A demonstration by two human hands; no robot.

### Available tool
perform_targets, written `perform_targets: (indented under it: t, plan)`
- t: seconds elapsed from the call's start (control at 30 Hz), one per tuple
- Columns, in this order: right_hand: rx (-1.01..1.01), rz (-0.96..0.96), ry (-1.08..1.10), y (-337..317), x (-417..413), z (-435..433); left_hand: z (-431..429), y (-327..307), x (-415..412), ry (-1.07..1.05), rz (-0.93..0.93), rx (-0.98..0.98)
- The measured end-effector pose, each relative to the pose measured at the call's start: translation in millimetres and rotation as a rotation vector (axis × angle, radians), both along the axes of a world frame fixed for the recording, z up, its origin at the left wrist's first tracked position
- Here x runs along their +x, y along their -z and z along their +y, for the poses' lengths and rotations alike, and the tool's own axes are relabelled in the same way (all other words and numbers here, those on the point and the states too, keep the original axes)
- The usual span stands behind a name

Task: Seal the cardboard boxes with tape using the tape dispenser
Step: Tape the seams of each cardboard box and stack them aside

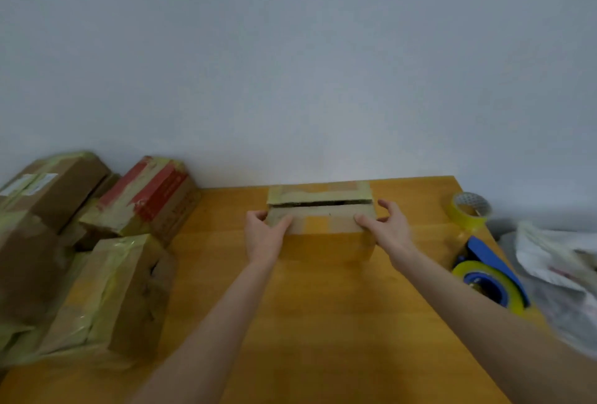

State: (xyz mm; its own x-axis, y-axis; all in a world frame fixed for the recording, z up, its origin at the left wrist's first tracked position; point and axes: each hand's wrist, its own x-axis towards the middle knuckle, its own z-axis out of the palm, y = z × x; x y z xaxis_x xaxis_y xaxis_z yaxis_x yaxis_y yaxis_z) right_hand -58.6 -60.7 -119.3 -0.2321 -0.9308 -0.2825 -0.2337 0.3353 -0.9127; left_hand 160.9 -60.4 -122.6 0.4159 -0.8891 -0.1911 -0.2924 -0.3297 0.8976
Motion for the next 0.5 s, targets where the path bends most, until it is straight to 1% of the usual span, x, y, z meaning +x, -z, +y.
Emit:
perform_targets:
  t: [0.1,0.23,0.33,0.5]
  plan:
    - [0.032,0.020,0.012,8,-27,53,42,6,-30,0.051,0.044,0.011]
    - [0.078,0.068,0.071,24,-66,114,94,21,-69,0.144,0.015,0.081]
    - [0.080,0.094,0.063,28,-88,138,121,29,-89,0.190,0.021,0.082]
    - [0.082,0.187,0.053,35,-123,150,141,37,-120,0.217,0.026,0.063]
